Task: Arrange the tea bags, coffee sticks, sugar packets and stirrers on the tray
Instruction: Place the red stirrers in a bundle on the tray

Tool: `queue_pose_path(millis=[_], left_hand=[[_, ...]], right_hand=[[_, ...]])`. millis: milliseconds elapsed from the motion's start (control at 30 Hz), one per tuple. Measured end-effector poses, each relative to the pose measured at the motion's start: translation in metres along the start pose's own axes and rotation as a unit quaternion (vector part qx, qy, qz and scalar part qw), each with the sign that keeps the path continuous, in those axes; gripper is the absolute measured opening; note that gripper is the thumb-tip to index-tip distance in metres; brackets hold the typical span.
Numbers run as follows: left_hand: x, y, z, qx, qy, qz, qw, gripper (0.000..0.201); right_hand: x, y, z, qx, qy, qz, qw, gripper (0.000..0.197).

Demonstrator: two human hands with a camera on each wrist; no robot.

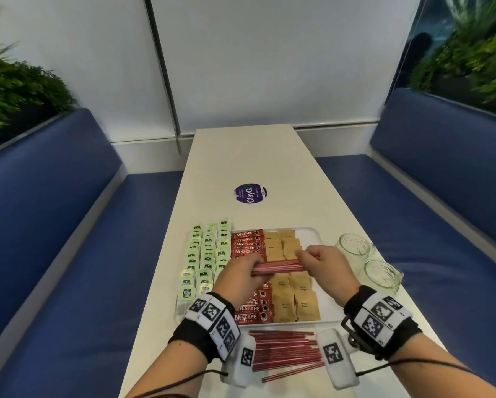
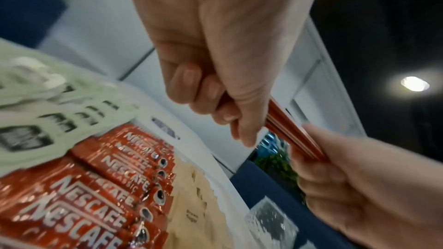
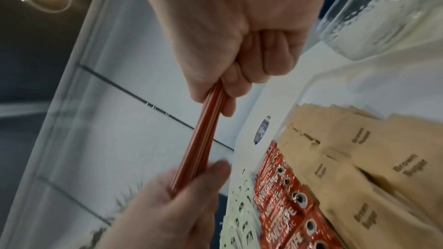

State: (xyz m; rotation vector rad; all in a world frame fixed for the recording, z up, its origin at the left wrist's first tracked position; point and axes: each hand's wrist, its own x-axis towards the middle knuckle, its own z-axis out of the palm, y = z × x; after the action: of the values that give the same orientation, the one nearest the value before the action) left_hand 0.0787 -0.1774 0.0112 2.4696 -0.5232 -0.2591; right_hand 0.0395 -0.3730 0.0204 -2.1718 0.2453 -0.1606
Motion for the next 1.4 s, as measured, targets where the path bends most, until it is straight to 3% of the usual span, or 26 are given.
queue_pose_path(millis=[67, 100, 133, 233, 267, 300, 367, 400, 467, 500, 533, 567, 667, 767, 933, 1000, 1100, 1200, 1333, 1400], left_hand=[[-0.002, -0.011, -0.002, -0.166, 0.014, -0.091, 0.982, 0.009], [-0.002, -0.012, -0.003, -0.27, 0.02, -0.137, 0.953, 0.016], [-0.003, -0.009, -0.004, -0.378, 0.021, -0.174, 0.909, 0.024], [-0.003, 0.013, -0.007, -0.631, 0.008, -0.221, 0.743, 0.037], [-0.002, 0.02, -0.008, -0.676, 0.006, -0.225, 0.702, 0.041], [0.0, 0.026, -0.007, -0.698, 0.013, -0.228, 0.679, 0.044], [0.002, 0.031, -0.004, -0.686, 0.026, -0.229, 0.69, 0.044], [0.002, 0.03, -0.003, -0.65, 0.019, -0.218, 0.728, 0.044], [-0.002, 0.023, -0.004, -0.472, -0.035, -0.137, 0.87, 0.045], [-0.003, 0.02, -0.005, -0.361, -0.064, -0.078, 0.927, 0.043], [-0.005, 0.017, -0.006, -0.273, -0.079, -0.027, 0.958, 0.038], [-0.005, 0.017, -0.008, -0.231, -0.093, 0.005, 0.968, 0.032], [-0.002, 0.025, -0.008, -0.251, -0.148, 0.024, 0.956, 0.031], [0.0, 0.031, -0.007, -0.276, -0.171, -0.001, 0.946, 0.03], [0.001, 0.034, -0.011, -0.41, -0.159, -0.078, 0.895, 0.021], [0.001, 0.035, -0.014, -0.419, -0.157, -0.083, 0.89, 0.021], [0.001, 0.032, -0.016, -0.409, -0.16, -0.08, 0.895, 0.021], [0.002, 0.028, -0.015, -0.407, -0.17, -0.078, 0.894, 0.023], [0.002, 0.032, -0.017, -0.435, -0.173, -0.085, 0.879, 0.021], [0.004, 0.035, -0.019, -0.494, -0.136, -0.107, 0.852, 0.019]], right_hand=[[0.003, 0.003, -0.009, 0.002, 0.032, 0.001, 0.999, 0.047], [0.004, 0.003, -0.011, -0.007, 0.036, -0.004, 0.999, 0.048], [0.005, 0.003, -0.012, -0.018, 0.036, -0.011, 0.999, 0.048], [0.002, -0.006, -0.004, -0.046, 0.013, -0.045, 0.998, 0.047], [0.0, -0.009, 0.001, -0.057, 0.012, -0.061, 0.996, 0.045], [-0.001, -0.013, 0.005, -0.068, 0.02, -0.074, 0.995, 0.044], [0.001, -0.019, 0.008, -0.083, 0.04, -0.091, 0.992, 0.043], [0.003, -0.021, 0.005, -0.093, 0.038, -0.097, 0.99, 0.042], [0.01, -0.024, -0.004, -0.127, 0.011, -0.106, 0.986, 0.042], [0.015, -0.025, -0.009, -0.142, -0.005, -0.104, 0.984, 0.042], [0.019, -0.027, -0.013, -0.154, -0.023, -0.1, 0.983, 0.042], [0.023, -0.028, -0.016, -0.161, -0.042, -0.096, 0.981, 0.042], [0.031, -0.037, -0.02, -0.159, -0.1, -0.099, 0.977, 0.04], [0.032, -0.047, -0.022, -0.136, -0.13, -0.096, 0.977, 0.038], [0.037, -0.049, -0.026, 0.12, -0.047, -0.067, 0.989, 0.035], [0.035, -0.046, -0.023, 0.179, -0.083, -0.074, 0.978, 0.041], [0.03, -0.046, -0.017, 0.173, -0.167, -0.072, 0.968, 0.043], [0.03, -0.048, -0.018, 0.187, -0.128, -0.088, 0.97, 0.045], [0.028, -0.049, -0.013, 0.177, -0.194, -0.076, 0.962, 0.045], [0.027, -0.047, -0.011, 0.147, -0.168, -0.101, 0.969, 0.055]])
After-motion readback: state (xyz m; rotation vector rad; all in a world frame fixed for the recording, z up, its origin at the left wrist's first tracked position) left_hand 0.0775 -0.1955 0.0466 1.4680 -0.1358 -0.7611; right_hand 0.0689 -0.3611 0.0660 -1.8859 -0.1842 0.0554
